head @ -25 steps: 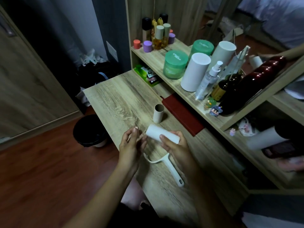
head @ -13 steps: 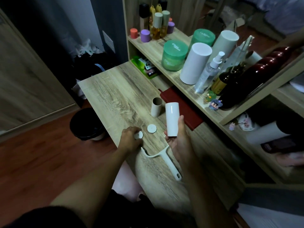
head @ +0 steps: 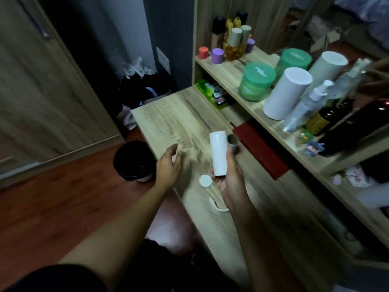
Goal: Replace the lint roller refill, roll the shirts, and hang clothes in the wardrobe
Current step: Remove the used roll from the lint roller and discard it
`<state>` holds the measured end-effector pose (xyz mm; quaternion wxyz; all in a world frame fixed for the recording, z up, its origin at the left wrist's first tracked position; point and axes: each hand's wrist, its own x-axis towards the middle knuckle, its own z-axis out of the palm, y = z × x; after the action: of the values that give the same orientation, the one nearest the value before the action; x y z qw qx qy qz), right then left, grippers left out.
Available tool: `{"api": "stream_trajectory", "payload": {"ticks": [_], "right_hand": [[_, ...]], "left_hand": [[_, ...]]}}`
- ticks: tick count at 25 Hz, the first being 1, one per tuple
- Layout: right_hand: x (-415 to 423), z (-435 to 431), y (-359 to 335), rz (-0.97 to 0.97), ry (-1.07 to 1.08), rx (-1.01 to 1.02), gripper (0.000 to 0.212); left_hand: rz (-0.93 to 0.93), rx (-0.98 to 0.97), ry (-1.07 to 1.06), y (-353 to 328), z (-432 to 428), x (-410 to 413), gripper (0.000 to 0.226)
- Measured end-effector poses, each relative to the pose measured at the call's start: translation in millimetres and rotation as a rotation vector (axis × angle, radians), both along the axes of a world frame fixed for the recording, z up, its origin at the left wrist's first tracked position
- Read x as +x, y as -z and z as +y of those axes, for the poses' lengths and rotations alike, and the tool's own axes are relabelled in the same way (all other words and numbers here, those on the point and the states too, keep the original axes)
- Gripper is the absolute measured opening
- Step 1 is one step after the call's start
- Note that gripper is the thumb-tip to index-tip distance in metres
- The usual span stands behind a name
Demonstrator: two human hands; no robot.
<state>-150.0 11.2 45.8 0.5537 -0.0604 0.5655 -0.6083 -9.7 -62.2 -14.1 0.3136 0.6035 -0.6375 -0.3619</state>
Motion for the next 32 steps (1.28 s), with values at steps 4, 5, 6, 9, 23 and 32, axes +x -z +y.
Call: {"api": "stream_trajectory", "payload": {"ticks": [4,5,6,9,23,32], "right_hand": [[78.9,-61.5,6.5,-0.02,-0.121,-0.01,0.035],[102.2,-81.4,10.8,-0.028,-0.148,-0.015,0.036],[126.2,-103.9,18.3,-0.034,-0.171,-0.012,0.037],[198.8,-173.0,50.5,-0.012,-0.224,0.06,0.049],[306.2,-327.5,375.5,0.212,-0.568,0.52,0.047],[320.1,-357.1,560.2,0.308,-0.732,0.643,0.048]], "left_hand": [[-0.048,-0.034,-0.156,-3.8,-55.9,75.2,0.036],[-0.065,-0.035,-0.194,1.6,-73.3,100.0,0.035],[-0.086,-0.027,-0.23,8.6,-91.4,126.1,0.035],[-0.15,0.056,-0.295,35.8,-145.2,200.6,0.034],[-0.273,0.461,-0.285,341.5,-336.4,336.2,0.05],[-0.331,0.591,-0.305,531.9,-366.4,331.9,0.046]]}}
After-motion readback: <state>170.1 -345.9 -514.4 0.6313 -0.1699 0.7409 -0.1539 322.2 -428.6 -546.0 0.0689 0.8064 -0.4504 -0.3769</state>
